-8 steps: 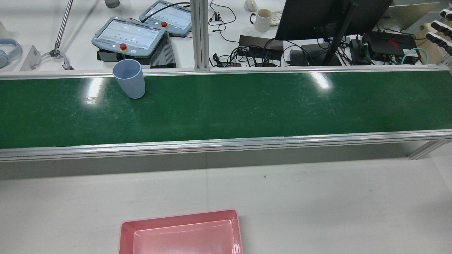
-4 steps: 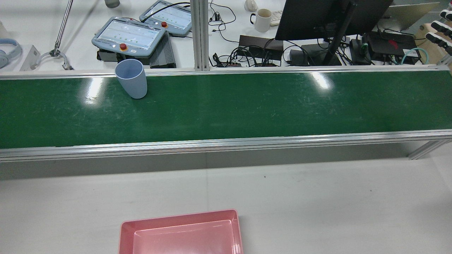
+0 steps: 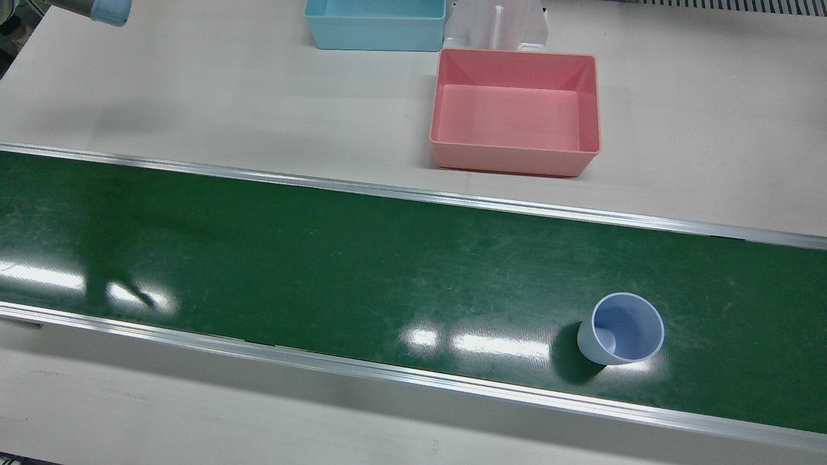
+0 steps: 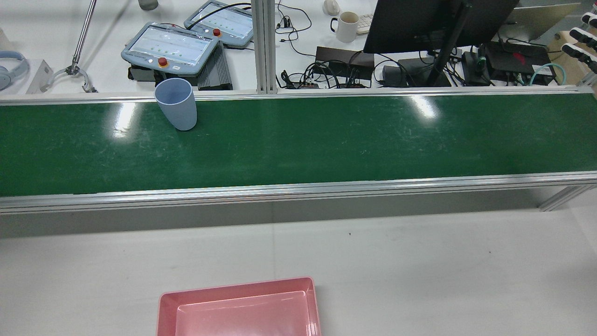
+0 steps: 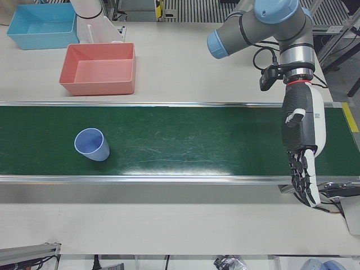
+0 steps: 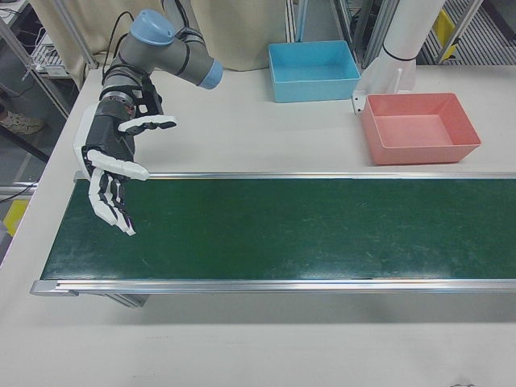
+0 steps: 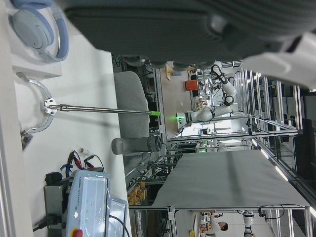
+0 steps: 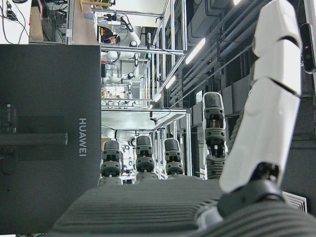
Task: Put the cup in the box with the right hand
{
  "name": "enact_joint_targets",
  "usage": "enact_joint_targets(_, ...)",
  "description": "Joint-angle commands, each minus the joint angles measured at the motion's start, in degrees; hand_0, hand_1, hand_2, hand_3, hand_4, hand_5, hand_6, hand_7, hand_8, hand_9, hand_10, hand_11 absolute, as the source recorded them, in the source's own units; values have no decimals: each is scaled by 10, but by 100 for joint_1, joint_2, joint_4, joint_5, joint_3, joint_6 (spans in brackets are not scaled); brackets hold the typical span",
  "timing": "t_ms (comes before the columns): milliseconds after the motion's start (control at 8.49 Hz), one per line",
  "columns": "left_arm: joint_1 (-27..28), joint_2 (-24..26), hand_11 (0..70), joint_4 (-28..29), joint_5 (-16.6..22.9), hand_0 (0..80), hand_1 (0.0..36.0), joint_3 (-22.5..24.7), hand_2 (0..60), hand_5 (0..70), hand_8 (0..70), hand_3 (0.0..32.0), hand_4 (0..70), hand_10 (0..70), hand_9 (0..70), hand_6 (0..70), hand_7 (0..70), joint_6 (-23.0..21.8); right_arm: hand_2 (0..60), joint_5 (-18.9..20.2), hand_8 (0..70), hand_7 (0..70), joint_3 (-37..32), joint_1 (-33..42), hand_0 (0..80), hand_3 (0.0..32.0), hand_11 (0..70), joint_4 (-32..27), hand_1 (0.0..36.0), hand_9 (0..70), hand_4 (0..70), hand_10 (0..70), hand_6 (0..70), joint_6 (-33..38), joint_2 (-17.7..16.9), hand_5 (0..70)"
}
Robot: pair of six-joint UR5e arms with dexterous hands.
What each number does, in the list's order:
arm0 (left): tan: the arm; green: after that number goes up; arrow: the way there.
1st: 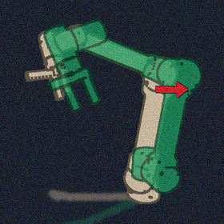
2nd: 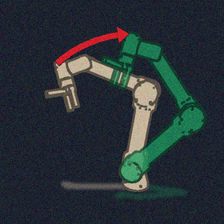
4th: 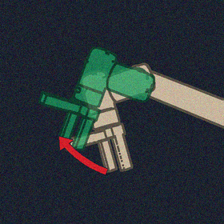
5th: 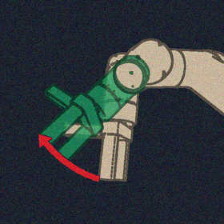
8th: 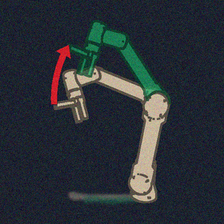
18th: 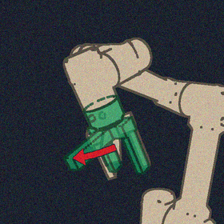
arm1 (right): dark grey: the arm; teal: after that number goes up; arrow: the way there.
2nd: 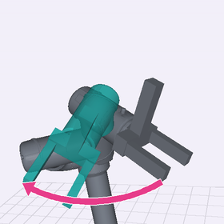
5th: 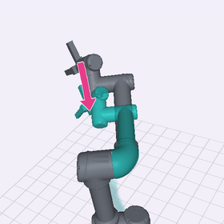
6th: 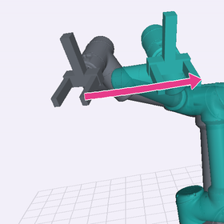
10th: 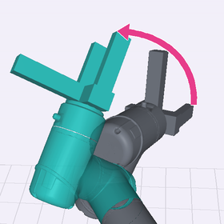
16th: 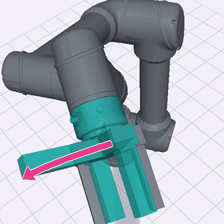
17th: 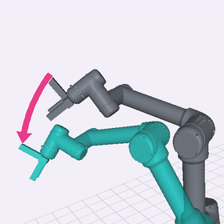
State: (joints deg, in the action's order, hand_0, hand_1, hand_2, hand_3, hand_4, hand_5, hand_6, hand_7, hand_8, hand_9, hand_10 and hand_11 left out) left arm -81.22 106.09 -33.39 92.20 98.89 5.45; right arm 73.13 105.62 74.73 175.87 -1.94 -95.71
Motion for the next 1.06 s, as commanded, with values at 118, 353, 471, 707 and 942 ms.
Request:
enact_joint_targets(118,1,0,0,-1,0,0,0,-1,0,0,0,0,0,0,0,0,0,0,121,0,130,246,-7,-2,525,132,157,0,190,167,248,101,48,0,0,68)
enact_joint_targets(353,1,0,0,-1,0,0,0,-1,0,0,0,0,0,0,0,0,0,0,122,9,128,239,2,-2,521,126,151,0,185,164,250,97,47,0,0,66)
enact_joint_targets(471,1,0,0,-1,0,0,0,-1,0,0,0,0,0,0,0,0,0,0,127,0,130,249,2,6,523,122,157,0,187,169,260,101,50,0,0,67)
enact_joint_targets(707,1,0,0,-1,0,0,0,-1,0,0,0,0,0,0,0,0,0,0,119,9,129,243,-7,6,523,126,154,0,186,166,251,99,48,0,0,67)
enact_joint_targets(942,1,0,0,-1,0,0,0,-1,0,0,0,0,0,0,0,0,0,0,121,0,129,243,-16,-2,520,130,156,0,184,166,252,100,47,-9,0,66)
